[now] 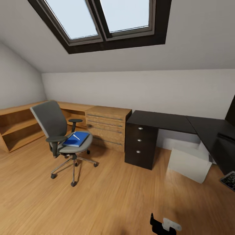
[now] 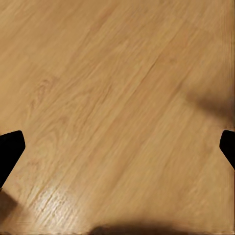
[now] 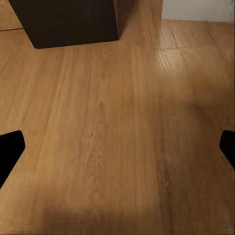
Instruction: In the bedroom, organize the workspace by keeping the computer under the desk, ensuring the monitor is on the desk, placing the keyboard on the desk next to the monitor, placing the mouse on the desk next to the keyboard, moving the folder from the swivel chair onto the desk next to the mouse, stacking the notebook on top of the folder with the pen on top of the notebook, and positioning the swivel chair next to the desk.
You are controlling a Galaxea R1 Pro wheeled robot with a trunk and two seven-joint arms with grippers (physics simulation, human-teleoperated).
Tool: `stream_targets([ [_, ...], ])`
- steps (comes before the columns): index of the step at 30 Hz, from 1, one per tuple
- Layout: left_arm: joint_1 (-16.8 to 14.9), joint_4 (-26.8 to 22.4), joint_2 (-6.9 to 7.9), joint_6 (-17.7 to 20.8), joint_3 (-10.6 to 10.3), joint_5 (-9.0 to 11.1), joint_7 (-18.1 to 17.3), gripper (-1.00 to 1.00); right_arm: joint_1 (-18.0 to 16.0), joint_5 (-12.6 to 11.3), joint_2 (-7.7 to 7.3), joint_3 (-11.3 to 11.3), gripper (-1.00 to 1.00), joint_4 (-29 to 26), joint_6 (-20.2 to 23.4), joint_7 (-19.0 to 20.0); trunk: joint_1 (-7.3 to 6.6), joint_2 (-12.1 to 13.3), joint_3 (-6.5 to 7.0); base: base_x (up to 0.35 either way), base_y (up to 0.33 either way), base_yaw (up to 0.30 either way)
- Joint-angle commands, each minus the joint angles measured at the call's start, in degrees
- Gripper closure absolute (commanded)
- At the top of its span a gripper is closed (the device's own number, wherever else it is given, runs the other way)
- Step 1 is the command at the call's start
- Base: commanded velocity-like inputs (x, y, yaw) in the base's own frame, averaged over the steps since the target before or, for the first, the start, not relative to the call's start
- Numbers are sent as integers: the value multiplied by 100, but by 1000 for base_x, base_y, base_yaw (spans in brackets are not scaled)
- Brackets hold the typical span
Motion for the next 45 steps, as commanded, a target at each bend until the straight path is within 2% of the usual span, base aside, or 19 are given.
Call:
stream_targets([
  [1,-1,-8,4,25,-21,34,43,-100,-8,18,2,-32,-100,13,-25,-4,-4,-3,-10,-333,0,-249],
  [9,-1,62,2,12,-20,37,42,-100,-8,18,2,-32,-100,13,-25,-4,-4,-3,-39,-333,0,-249],
  [19,-1,99,3,-237,-20,40,45,-100,-8,18,2,-32,-100,13,-25,-4,-4,-3,-75,-333,0,-249],
  [31,-1,103,2,-265,-20,41,43,-100,-8,18,6,-32,-100,17,-25,-4,-4,-3,-137,-333,0,-219],
  [39,-1,103,2,-273,-24,40,42,-100,-8,21,17,-32,-100,17,-25,-4,-4,-3,-175,-107,0,-55],
  [45,-1,103,2,-282,-21,41,48,-100,-8,26,18,-32,-100,16,-18,-4,-136,237,-71,-9,0,-5],
])
